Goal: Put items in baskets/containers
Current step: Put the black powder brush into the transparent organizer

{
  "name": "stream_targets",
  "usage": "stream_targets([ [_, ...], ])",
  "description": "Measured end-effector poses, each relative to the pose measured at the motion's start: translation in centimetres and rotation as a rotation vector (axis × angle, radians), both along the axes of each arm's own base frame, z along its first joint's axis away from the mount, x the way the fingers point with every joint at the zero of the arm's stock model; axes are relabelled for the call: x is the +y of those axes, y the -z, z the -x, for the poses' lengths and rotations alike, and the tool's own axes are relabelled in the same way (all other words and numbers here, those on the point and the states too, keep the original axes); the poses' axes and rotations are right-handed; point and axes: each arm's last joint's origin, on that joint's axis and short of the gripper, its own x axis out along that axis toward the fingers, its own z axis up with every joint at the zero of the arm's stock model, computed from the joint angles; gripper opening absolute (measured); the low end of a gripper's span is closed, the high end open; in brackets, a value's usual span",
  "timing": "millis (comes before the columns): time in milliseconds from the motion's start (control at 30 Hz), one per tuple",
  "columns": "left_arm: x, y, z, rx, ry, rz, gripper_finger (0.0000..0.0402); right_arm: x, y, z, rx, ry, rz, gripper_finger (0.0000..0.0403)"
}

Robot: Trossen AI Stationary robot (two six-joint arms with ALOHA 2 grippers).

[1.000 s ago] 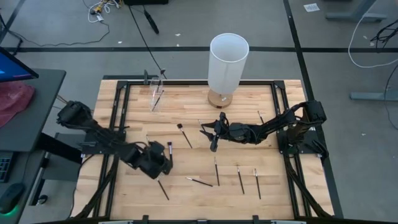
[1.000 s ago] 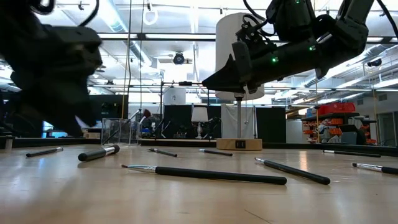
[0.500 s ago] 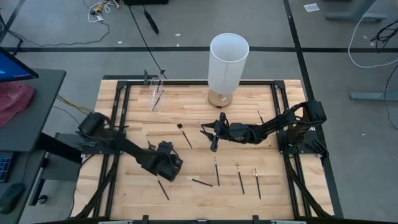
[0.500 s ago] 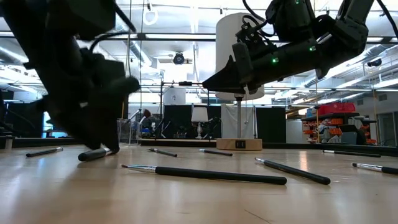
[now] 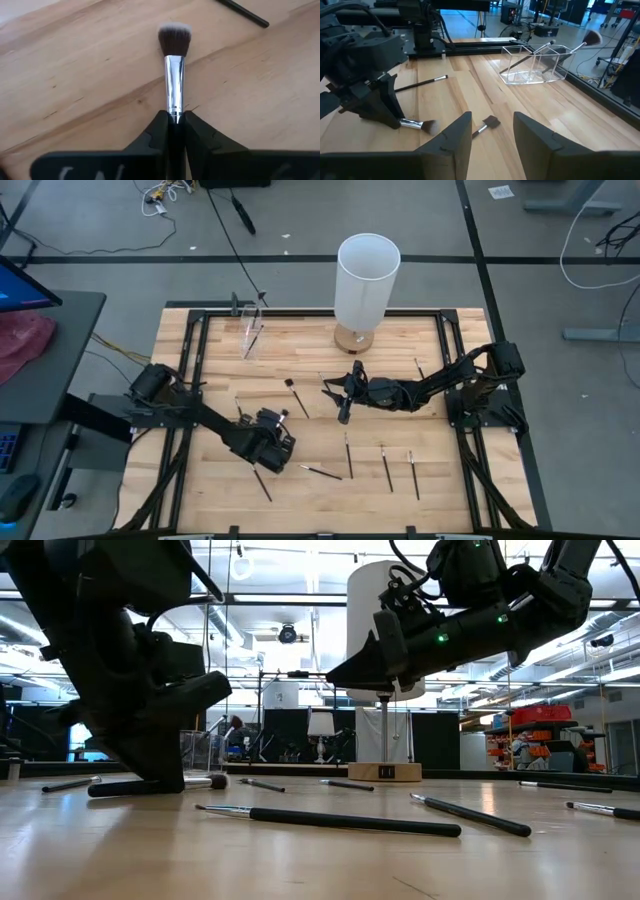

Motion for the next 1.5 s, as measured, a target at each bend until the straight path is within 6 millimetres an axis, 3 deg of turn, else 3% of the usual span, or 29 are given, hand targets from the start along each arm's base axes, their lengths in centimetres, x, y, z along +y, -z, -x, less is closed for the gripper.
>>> stream_targets([
  [333, -0.1, -1.0, 0.3, -0.043, 0.057, -0.03, 0.0039, 1.4, -0.6, 0.6, 0.059, -0.076, 0.023, 0.0149],
  [633, 1.4, -2.0, -1.9, -0.083, 0.243, -0.12, 0.0039, 3.2, -0.2, 1.1, 0.146, -0.48, -0.164, 0.0149],
  [767, 2.1, -2.9, -3.1, -0.144, 0.299, -0.198, 0.0039, 3.5, 0.9, 1.2, 0.208, -0.47, -0.242, 0.0149],
  [933, 2.4, -5.5, -3.9, -0.232, 0.372, -0.366, 0.0039, 3.8, 2.7, 1.2, 0.24, -0.369, -0.305, 0.0149],
  [1167, 1.0, -8.4, -4.6, -0.329, 0.506, -0.554, 0.0039, 3.5, 3.2, 1.3, -0.046, -0.263, -0.337, 0.0166],
  [1367, 0.7, -9.0, -5.0, -0.364, 0.549, -0.585, 0.0039, 3.3, 1.5, 2.1, -0.275, -0.268, -0.271, 0.0201],
  [1500, 0.8, -9.1, -5.1, -0.367, 0.552, -0.592, 0.0039, 3.3, 0.9, 1.9, -0.323, -0.283, -0.267, 0.0203],
])
